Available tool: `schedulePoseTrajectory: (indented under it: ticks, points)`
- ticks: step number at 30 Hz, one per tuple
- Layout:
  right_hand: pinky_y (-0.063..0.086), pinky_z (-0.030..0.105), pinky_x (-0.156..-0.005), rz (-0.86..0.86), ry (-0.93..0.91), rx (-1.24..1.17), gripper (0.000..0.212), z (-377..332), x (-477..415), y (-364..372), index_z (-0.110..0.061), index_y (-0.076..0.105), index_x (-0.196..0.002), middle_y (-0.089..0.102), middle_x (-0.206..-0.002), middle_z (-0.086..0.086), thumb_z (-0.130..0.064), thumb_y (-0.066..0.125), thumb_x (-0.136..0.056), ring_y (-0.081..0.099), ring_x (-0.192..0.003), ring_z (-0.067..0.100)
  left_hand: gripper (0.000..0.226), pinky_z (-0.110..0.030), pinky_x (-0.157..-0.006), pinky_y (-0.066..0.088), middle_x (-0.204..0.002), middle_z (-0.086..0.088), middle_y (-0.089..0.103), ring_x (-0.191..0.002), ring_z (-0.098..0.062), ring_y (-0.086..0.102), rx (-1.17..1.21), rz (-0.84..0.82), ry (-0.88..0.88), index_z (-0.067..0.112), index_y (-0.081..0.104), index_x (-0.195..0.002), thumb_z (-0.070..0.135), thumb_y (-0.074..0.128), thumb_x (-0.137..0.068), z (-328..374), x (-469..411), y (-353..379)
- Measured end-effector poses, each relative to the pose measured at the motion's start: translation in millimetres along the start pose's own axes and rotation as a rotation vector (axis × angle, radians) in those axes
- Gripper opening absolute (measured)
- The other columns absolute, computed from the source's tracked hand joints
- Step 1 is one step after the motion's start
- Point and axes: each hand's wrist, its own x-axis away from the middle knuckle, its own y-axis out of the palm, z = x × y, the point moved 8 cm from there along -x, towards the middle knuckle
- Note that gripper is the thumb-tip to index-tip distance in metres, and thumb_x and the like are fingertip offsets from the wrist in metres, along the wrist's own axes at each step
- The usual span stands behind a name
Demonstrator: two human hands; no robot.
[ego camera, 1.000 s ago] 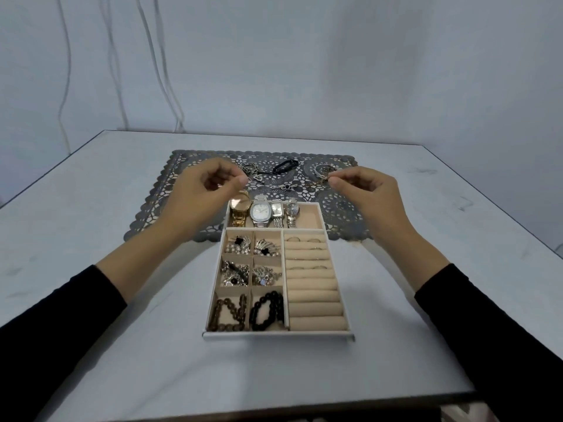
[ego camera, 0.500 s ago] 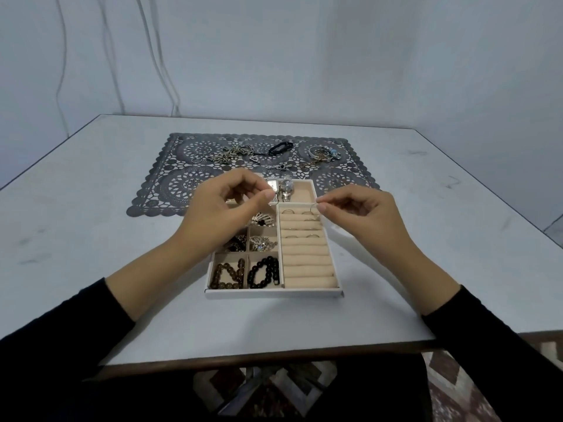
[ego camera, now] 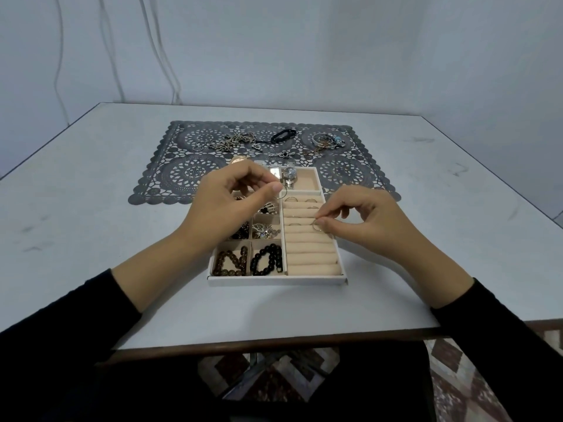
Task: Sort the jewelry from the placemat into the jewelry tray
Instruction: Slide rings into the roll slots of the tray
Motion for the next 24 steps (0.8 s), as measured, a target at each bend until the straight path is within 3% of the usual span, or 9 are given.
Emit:
schedulePoseTrajectory:
  ticks: [10, 24]
  points:
    - [0.047, 0.038, -0.068, -0.091, -0.019, 0.057, 0.008, 1.0, -0.1, 4.8, -0.014, 0.075, -0.084, 0.070, -0.080, -0.003, -0.008, 0.073, -0.078, 0.061, -0.077, 0.019, 0.007, -0.018, -0.070, 0.049, -0.082, 0.005, 0.070, -0.076, -0.004, 0.064, -0.040, 0.000, 0.034, 0.015, 0.070, -0.091, 0.018, 0.073, -0.086, 1.6, -1.5, 0.5]
    - [0.046, 0.032, -0.071, -0.182, 0.150, -0.039, 0.009, 8.7, -3.5, 2.3, -0.014, 0.076, -0.088, 0.072, -0.085, 0.001, -0.015, 0.077, -0.079, 0.059, -0.076, 0.011, 0.010, -0.024, -0.072, 0.054, -0.083, 0.002, 0.071, -0.077, -0.009, 0.064, -0.041, -0.008, 0.028, 0.014, 0.070, -0.092, 0.021, 0.073, -0.085, -1.5, -1.8, 1.6]
